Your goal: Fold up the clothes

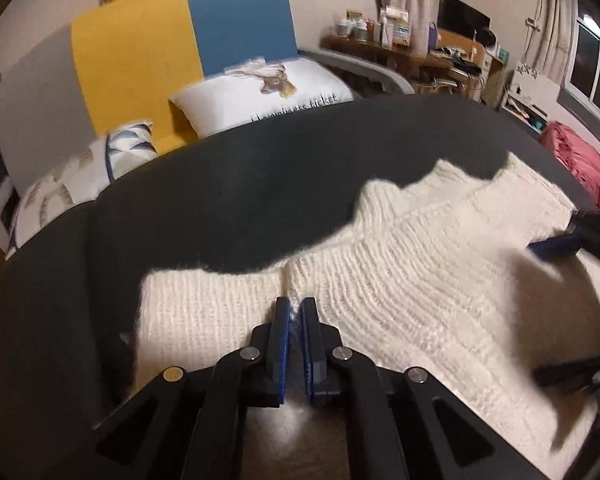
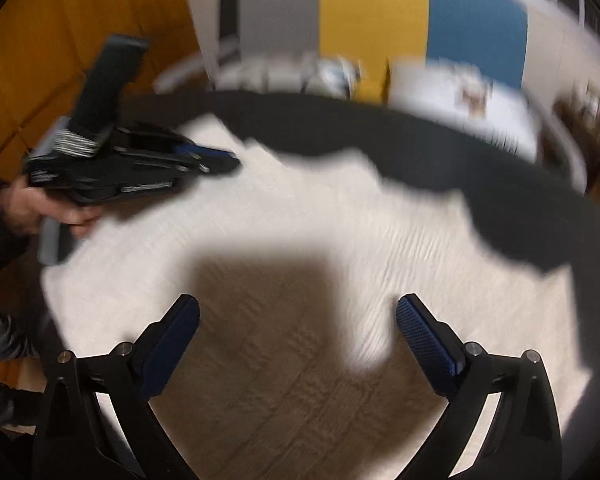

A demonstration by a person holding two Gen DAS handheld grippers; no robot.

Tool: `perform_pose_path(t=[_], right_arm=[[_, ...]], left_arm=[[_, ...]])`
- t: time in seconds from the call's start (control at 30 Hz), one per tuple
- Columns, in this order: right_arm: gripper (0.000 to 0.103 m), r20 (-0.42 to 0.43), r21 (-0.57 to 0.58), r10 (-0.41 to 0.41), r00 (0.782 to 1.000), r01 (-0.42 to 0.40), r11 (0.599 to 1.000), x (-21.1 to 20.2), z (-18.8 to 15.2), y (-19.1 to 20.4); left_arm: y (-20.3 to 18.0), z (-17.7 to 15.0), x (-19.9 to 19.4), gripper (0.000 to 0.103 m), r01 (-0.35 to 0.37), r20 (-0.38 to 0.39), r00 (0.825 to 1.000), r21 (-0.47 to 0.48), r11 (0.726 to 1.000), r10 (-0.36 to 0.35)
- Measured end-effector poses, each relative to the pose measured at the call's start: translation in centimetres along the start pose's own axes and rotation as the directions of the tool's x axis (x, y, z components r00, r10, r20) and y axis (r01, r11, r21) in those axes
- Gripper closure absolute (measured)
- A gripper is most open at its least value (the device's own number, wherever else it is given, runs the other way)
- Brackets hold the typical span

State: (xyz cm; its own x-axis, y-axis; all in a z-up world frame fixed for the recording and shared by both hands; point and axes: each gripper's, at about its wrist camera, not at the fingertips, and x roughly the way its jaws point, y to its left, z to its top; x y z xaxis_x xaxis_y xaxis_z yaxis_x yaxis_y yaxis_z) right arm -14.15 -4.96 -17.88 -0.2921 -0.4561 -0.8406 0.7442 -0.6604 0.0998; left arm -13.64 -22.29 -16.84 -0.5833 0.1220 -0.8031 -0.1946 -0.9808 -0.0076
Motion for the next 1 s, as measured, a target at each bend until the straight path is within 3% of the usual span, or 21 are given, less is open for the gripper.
perform_pose_path(t=[0.03,0.1,0.17,0.27,0.43,0.57,0.63,0.73,0.83,0.93,1.0], right_arm=[[0.0,0.025,-0.002,0.0,1.0,0.0,1.0,0.1,-0.4,0.0],[0.0,0.062,-0.001,0.006,0.998,-0.006,1.0,0.0,-1.0,0.1],[0.0,0.09,0.001,0.013,0.996,-0.013,1.0,-0.2,-1.4,0.1],[0.0,0.115,-0.004,0.017,0.993,-0.017,1.0,-0.5,-1.7,0.1],[0.0,0.125,-0.006,0.04,0.991,-0.04,0.999,-1.9,-1.0,0.3],[0.0,0.174,0.021,0.182,0.968,-0.188,0.982,-3.9,-0.6,1.3],[0.0,0.161,0.034,0.228,0.96,-0.236,0.971,-3.9,-0.6,1.9],[0.0,0.092,0.028,0.141,0.986,-0.144,0.989,-2.1,-1.3,2.9],[0.0,0.071,-0.055,0.046,0.996,-0.042,0.998,-0.8,-2.3,4.4],[0.0,0.115,-0.174,-0.017,0.993,0.037,0.984,-0.4,-3.7,5.8],[0.0,0.118,-0.182,-0.005,0.993,0.027,0.983,-0.5,-3.8,5.6]], left_arm=[[0.1,0.1,-0.2,0.091,0.025,-0.002,1.0,-0.006,1.0,-0.025],[1.4,0.0,-1.0,0.086,0.098,-0.011,0.995,-0.056,0.994,-0.099],[3.7,-0.4,-2.4,0.085,0.176,0.005,0.984,-0.172,0.969,-0.178],[8.3,-2.6,-6.4,0.08,0.279,0.133,0.96,-0.361,0.89,-0.247],[12.4,-10.9,-12.3,0.069,0.375,0.22,0.927,-0.488,0.788,-0.305],[10.8,-16.5,-13.9,0.064,0.372,0.158,0.928,-0.481,0.794,-0.339],[9.4,-18.3,-14.3,0.059,0.399,0.134,0.914,-0.464,0.791,-0.382],[7.6,-19.2,-14.3,0.057,0.457,0.133,0.886,-0.421,0.784,-0.445],[7.3,-19.2,-13.6,0.056,0.479,0.132,0.873,-0.417,0.773,-0.469],[8.2,-19.2,-13.0,0.056,0.555,0.197,0.827,-0.434,0.71,-0.527],[8.9,-18.8,-12.7,0.057,0.592,0.241,0.802,-0.438,0.676,-0.547]])
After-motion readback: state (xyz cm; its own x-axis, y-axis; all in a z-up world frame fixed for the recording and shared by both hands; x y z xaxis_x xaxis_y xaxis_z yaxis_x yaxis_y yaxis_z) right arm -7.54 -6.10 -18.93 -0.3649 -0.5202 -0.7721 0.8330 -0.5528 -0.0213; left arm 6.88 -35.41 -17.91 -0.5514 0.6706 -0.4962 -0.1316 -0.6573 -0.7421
